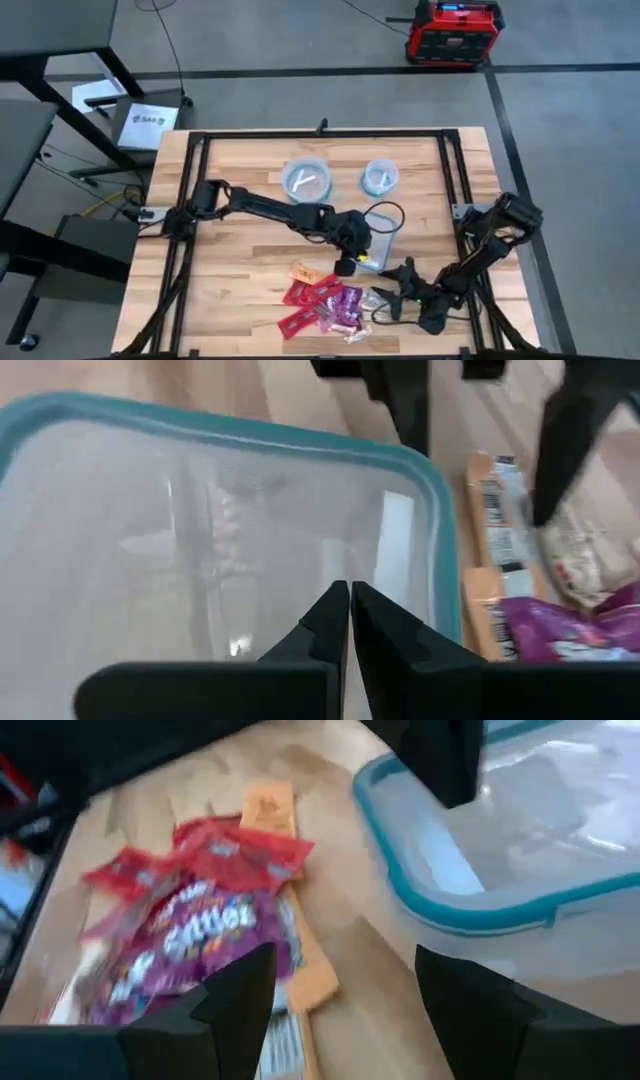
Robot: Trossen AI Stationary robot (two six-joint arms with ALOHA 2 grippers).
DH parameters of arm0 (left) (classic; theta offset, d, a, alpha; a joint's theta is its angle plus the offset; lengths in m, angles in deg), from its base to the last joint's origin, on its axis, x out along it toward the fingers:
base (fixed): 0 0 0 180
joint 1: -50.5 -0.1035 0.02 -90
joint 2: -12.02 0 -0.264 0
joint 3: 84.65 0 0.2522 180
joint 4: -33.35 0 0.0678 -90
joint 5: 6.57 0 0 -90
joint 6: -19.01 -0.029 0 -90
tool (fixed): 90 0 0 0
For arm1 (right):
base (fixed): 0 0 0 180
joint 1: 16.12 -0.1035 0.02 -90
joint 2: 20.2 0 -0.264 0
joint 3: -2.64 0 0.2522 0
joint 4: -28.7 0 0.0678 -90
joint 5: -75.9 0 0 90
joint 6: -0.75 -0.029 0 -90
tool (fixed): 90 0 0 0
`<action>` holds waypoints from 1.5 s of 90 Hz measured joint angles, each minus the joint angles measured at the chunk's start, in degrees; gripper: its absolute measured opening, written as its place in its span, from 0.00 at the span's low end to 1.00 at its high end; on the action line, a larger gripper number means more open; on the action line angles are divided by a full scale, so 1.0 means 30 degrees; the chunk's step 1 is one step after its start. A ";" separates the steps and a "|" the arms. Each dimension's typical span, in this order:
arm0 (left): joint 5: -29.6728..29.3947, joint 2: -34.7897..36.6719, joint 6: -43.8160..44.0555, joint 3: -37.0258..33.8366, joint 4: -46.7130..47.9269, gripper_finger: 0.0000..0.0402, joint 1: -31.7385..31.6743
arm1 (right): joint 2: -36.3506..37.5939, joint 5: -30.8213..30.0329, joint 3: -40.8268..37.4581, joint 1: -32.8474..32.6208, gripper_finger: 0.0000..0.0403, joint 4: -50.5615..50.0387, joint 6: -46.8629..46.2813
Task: Sort candy
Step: Open the rectangular transparent bin
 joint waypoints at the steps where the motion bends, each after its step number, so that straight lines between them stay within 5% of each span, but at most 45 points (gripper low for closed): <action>1: 0.0004 0.0000 0.0026 0.0000 -0.0083 0.01 0.0031 | 0.0119 0.0029 0.0000 -0.0063 0.56 -0.0322 -0.0155; 20: 0.0013 0.0000 0.0727 -0.0015 -0.1009 0.01 0.0294 | 0.1144 0.0170 0.0000 -0.0872 0.56 -0.3139 -0.2979; 60: -0.0600 0.0477 0.0416 0.0546 -0.0198 0.01 0.0191 | -0.3868 -0.1464 0.0041 -0.0436 0.53 0.6465 -0.0676; 95: 0.0456 -0.1308 0.0094 0.0364 -0.1988 0.01 0.0163 | -0.3628 -0.0774 -0.0015 0.1017 0.49 0.6942 0.0497; 135: 0.0908 -0.1727 -0.0351 0.0379 -0.1617 0.01 0.0163 | -0.3729 -0.5514 -0.0933 -0.0331 0.47 0.7307 0.0894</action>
